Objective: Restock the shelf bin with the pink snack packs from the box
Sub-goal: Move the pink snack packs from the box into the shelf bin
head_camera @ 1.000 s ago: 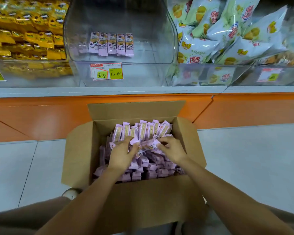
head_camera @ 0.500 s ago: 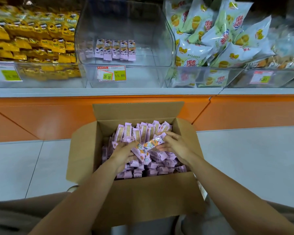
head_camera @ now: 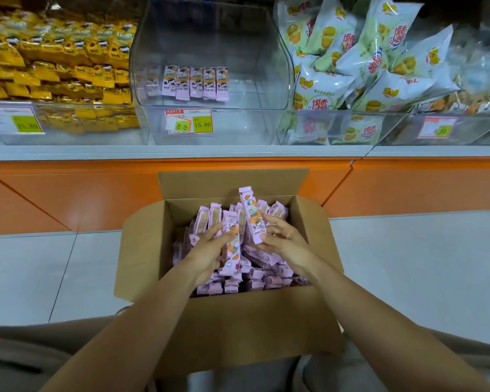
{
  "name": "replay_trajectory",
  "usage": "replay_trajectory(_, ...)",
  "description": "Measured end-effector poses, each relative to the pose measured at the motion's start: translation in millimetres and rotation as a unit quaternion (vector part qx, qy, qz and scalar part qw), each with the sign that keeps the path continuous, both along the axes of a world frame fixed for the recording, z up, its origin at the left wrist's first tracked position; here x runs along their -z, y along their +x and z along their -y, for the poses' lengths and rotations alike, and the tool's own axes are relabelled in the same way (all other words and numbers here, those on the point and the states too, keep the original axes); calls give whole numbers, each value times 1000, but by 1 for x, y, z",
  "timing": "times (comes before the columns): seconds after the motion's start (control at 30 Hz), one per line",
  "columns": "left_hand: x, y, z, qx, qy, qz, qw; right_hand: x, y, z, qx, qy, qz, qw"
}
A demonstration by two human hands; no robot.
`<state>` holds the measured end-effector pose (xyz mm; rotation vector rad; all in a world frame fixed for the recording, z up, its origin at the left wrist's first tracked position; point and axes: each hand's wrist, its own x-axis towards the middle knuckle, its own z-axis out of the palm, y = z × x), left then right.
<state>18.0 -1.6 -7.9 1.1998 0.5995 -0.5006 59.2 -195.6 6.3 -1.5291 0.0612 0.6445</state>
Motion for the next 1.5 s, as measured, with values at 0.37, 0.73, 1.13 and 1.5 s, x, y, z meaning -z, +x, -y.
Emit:
replay_trajectory(0.37,2,-3,-22,89,182,49,978,-3,5,5,-136,-100,52,984)
replay_trajectory(0.73,2,-1,-6,-129,3,-15,992,-3,-12,-7,-151,-76,17,985)
replay_trajectory(1.13,-8,5,15,-103,66,-14,992,11,-19,-22,-50,-122,81,988)
replay_trajectory(1.5,-4,0,-1,-77,53,-20,995,38,7,12,-186,-419,138,878)
